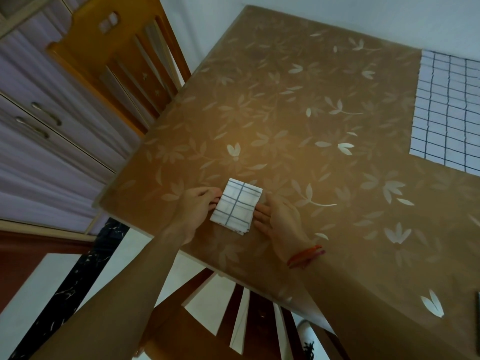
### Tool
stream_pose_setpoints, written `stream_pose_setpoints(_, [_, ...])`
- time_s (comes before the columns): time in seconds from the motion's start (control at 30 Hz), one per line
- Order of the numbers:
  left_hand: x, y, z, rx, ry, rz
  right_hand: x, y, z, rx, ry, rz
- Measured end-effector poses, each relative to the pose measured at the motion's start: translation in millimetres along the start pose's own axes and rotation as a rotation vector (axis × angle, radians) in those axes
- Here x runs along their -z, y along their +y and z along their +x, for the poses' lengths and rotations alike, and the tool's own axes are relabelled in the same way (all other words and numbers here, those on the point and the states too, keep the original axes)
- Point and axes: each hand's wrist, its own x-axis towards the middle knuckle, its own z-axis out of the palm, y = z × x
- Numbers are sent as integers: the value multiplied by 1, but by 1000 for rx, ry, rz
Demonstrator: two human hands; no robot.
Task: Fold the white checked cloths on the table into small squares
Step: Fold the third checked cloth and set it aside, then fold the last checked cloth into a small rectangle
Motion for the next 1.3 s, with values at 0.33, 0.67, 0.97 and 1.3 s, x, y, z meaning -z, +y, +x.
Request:
stream_pose_setpoints(0.33, [1,-1,4,-18,-7,18,0,5,0,-45,-33,19])
stream_pose_setpoints(0.67, [1,-3,3,-7,7,26,8,10,3,-57,-43,-17])
stream_pose_setpoints(0.97, [3,2,-4,-37,25,157,14,4,-6,-54,20,-64])
stream_pose_setpoints(1.3, [-24,29,-50,-363,-7,530,66,-11,-32,165,88,-286])
